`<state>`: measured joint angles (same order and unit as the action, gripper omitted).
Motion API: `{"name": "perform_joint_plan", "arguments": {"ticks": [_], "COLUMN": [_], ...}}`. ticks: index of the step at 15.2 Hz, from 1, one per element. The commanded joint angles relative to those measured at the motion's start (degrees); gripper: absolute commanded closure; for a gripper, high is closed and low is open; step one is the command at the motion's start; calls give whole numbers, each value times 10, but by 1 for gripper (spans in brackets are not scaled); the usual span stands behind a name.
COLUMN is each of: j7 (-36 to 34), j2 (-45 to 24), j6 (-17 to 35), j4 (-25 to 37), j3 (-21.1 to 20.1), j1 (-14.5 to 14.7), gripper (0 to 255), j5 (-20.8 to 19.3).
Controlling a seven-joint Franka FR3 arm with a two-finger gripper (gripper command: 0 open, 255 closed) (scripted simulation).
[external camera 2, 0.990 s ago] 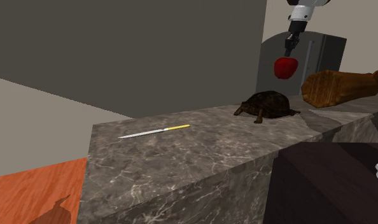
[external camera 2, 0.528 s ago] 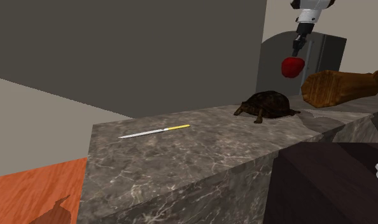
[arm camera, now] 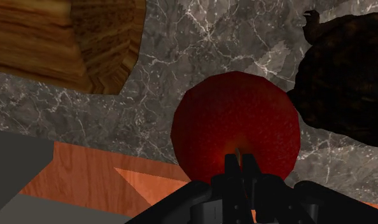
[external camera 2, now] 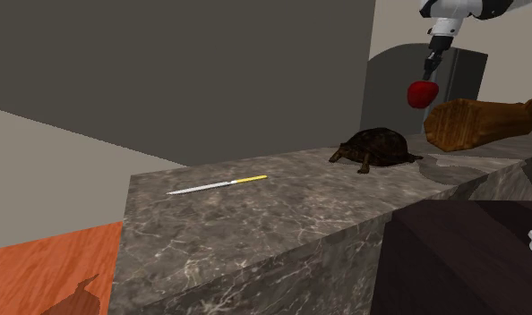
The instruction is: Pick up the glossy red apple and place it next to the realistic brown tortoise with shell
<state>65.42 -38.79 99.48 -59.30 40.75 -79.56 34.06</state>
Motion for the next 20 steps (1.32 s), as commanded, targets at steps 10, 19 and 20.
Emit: {"name": "perform_joint_plan", "arguments": {"ticks": [10,19,20], "j7": [24,46,48], "j2": [-38,-41,-42], "j6": [38,101,108], "j4": [-8,-77,-83], "j3": [-12,-15,-16], "j1": [-20,-1,0], "gripper": [255,255,255], "j5": [20,29,30]}}
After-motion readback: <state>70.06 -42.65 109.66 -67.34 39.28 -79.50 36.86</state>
